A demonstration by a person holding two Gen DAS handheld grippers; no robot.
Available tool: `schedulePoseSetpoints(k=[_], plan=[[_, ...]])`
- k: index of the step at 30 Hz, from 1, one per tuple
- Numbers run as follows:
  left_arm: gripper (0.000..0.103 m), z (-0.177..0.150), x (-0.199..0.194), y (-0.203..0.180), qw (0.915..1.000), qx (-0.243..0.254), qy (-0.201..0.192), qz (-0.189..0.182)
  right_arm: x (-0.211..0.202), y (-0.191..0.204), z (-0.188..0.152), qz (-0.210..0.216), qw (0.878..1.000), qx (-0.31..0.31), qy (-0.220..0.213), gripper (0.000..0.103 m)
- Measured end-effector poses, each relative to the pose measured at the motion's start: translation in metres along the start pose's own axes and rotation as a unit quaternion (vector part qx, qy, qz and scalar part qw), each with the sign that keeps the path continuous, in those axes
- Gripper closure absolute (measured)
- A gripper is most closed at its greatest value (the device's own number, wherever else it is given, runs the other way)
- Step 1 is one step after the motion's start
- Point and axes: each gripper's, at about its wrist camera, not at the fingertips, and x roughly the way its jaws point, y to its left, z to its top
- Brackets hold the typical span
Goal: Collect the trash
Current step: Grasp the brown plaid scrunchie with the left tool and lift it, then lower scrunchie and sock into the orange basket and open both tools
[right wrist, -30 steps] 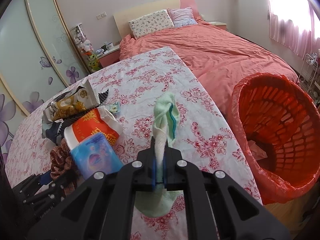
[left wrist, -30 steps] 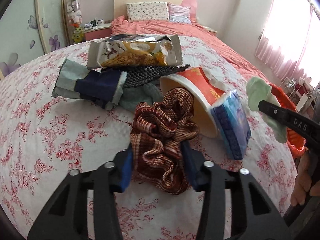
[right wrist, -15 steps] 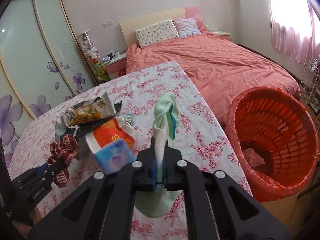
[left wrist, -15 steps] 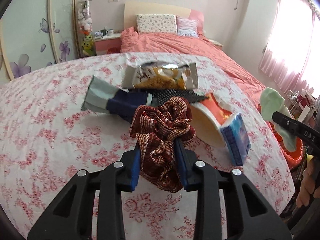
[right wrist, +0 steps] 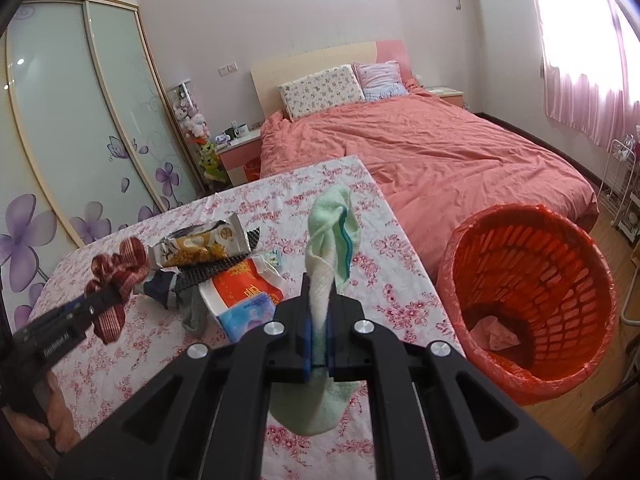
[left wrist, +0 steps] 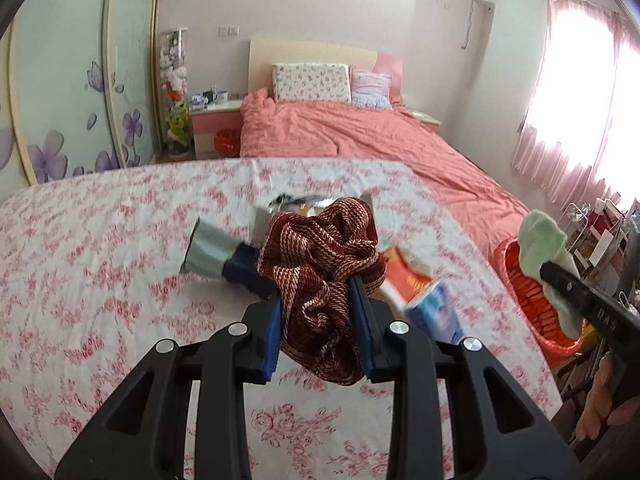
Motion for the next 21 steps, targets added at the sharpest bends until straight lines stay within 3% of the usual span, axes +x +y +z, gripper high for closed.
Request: schedulePoseSetpoints(k=[9, 21], plan=[[0.072, 0.024, -0.011, -0.034, 0.9989, 0.02, -0.031, -0.027, -0.024, -0.013, 0.007, -0.006, 1.0, 0.006, -0.022, 0.097], [0.072, 0.029, -0.002, -0.101, 0.9936, 0.053, -0.033, -0.094, -0.058, -0.058, 0.009, -0.041, 0.997, 0.028, -0.057, 0.097]])
